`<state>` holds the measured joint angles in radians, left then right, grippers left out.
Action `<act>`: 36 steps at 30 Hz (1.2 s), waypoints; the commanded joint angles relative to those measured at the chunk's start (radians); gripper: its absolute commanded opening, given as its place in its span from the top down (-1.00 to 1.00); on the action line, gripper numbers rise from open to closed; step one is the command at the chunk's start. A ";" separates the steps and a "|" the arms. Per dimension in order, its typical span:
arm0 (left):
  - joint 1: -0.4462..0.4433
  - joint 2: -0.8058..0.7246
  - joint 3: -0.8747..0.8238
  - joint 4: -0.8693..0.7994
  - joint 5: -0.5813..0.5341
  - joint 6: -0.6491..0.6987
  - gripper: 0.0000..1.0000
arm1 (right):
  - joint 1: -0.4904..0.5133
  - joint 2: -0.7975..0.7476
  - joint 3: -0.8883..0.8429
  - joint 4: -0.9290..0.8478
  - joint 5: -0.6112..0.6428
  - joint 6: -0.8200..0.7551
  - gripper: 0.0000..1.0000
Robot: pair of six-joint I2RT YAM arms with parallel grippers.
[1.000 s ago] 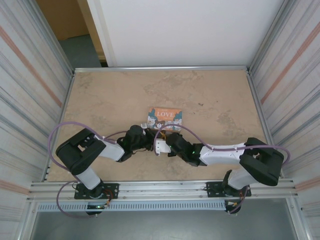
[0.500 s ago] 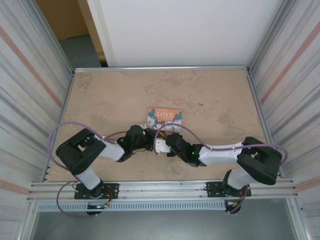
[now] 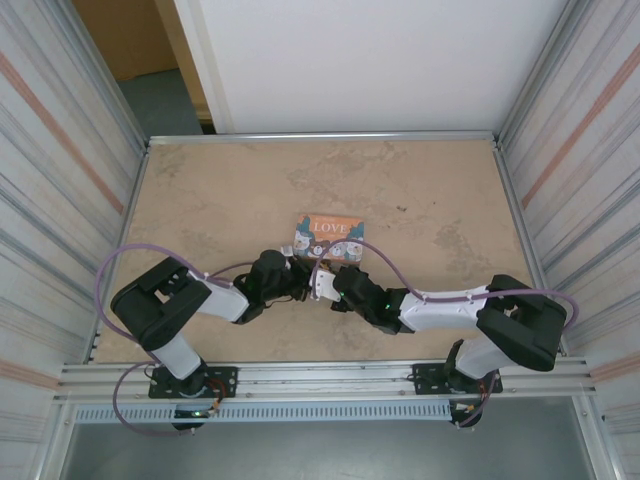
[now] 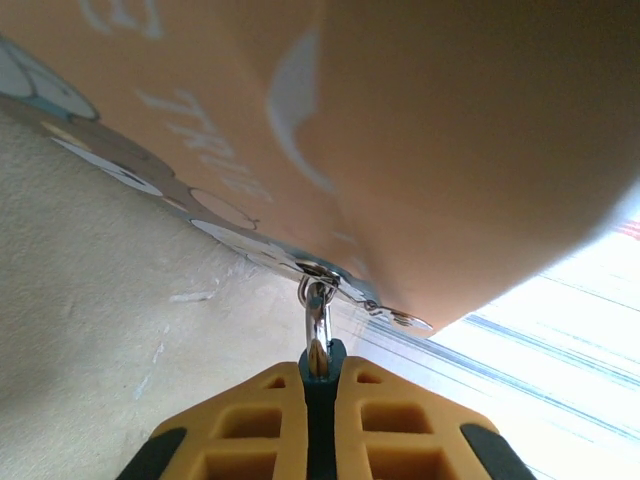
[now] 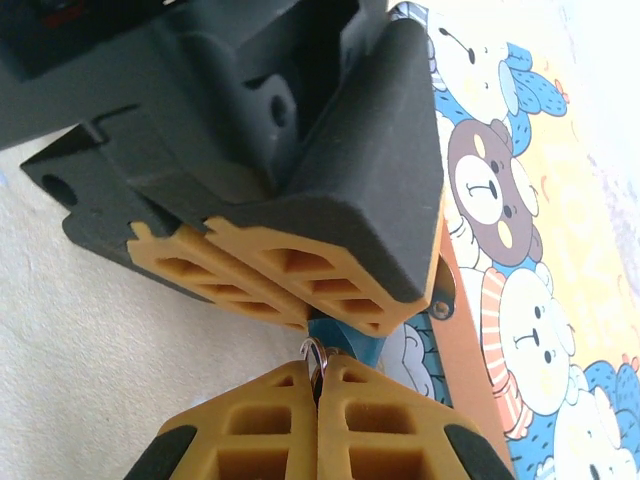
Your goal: Unlock the padlock with the key
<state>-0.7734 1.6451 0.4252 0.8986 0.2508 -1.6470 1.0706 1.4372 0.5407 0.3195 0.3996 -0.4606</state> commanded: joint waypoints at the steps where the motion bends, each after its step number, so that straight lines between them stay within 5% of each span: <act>1: -0.015 -0.035 0.014 0.046 0.019 0.015 1.00 | -0.022 -0.031 -0.001 0.074 0.036 0.182 1.00; 11: -0.035 -0.018 -0.003 0.059 0.003 0.011 1.00 | -0.051 0.006 -0.052 0.213 0.023 0.555 1.00; 26: -0.055 0.044 -0.014 0.117 -0.012 -0.013 1.00 | -0.167 0.024 -0.114 0.254 -0.140 0.864 1.00; 36: -0.056 0.077 -0.011 0.143 -0.016 -0.024 1.00 | -0.175 0.052 -0.088 0.197 -0.150 0.898 1.00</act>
<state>-0.7982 1.7138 0.4240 1.0000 0.1661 -1.6726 0.9329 1.4597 0.4339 0.5465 0.1631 0.3676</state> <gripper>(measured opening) 0.084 0.047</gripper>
